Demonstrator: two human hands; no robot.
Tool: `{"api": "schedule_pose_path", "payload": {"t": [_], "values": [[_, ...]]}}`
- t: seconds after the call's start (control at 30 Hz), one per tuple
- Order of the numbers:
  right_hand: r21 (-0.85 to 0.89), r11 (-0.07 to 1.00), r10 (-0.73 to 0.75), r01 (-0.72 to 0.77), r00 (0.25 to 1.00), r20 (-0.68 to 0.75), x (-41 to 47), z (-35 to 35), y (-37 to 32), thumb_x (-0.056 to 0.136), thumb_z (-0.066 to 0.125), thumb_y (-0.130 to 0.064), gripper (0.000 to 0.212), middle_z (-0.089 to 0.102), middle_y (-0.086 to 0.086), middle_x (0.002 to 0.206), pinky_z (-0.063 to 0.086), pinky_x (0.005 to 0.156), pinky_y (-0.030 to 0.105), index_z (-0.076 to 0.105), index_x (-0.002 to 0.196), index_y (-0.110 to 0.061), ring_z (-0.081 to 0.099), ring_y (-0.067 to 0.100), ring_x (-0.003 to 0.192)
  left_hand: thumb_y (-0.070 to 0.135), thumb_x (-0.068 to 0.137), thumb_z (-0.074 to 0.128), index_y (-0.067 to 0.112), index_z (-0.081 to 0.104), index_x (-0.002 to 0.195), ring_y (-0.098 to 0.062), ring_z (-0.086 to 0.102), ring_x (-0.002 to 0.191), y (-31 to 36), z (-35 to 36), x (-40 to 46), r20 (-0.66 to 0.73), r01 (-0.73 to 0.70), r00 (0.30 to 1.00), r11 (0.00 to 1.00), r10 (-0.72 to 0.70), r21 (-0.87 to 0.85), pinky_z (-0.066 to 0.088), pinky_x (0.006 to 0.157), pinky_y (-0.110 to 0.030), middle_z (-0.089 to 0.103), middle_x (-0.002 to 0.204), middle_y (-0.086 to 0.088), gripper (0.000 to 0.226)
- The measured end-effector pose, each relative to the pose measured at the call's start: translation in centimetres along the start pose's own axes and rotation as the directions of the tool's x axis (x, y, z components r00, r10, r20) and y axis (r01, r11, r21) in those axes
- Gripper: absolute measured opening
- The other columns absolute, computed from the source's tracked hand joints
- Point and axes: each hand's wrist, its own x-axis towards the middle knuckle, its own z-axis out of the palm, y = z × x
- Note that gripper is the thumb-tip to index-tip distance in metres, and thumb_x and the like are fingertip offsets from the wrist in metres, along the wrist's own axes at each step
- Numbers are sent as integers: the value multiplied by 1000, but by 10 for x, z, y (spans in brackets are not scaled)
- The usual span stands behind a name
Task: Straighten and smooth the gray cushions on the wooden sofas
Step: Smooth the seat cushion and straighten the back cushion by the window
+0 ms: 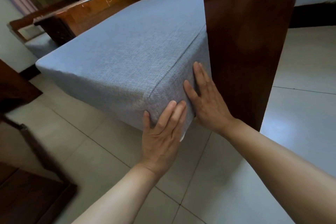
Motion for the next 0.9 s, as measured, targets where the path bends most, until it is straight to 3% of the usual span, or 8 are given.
{"api": "schedule_pose_path", "payload": {"t": [0.1,0.23,0.3,0.43,0.57,0.8,0.9], "values": [[-1,1000,-4,4,1000,-16,4,3,2,103,39,-31,68,12,28,146,27,110,59,-10,150,-29,18,50,138,34,70,78,17,39,137,-7,-5,146,-2,1,1,-44,12,999,1000,-13,-12,6,111,-51,34,142,9,79],[0,1000,16,-16,1000,-8,11,-2,1,103,37,-32,50,12,28,146,29,110,57,7,143,-27,18,50,138,26,66,75,17,41,134,-7,9,144,-6,0,5,-93,18,995,998,-23,-54,2,113,-50,36,140,9,76],[-1,999,34,-34,999,-6,13,-4,-1,102,41,-28,54,11,27,147,32,109,56,7,143,-26,17,49,139,25,62,72,17,42,132,-7,11,143,-9,-2,8,-100,21,995,996,-29,-81,2,113,-50,36,139,9,77],[23,997,75,-76,997,31,18,-12,-4,89,65,-27,81,6,26,150,40,103,54,5,144,-27,14,48,142,30,52,75,18,45,126,-9,15,140,-19,-7,14,-115,-37,993,994,24,-107,4,111,-51,38,138,9,81],[21,995,98,-99,994,57,28,-22,-9,89,57,-36,78,4,27,151,45,97,56,4,145,-26,13,48,142,30,56,70,19,47,118,-11,22,137,-31,-13,25,-183,-85,982,982,54,-167,11,108,-52,41,134,8,67],[-16,991,133,-133,987,93,66,-41,-14,81,73,-28,101,-1,20,156,50,92,54,-3,148,-26,8,42,145,34,55,64,17,47,111,-14,35,133,-64,-37,55,-260,-152,962,957,86,-246,9,111,-50,43,129,6,60],[-24,994,113,-111,989,96,100,-59,-14,81,72,-26,100,-1,20,157,49,94,54,-1,150,-25,7,39,146,38,52,63,15,49,109,-18,35,134,-86,-57,77,-261,-155,962,952,84,-265,11,112,-52,48,126,2,63]]}}
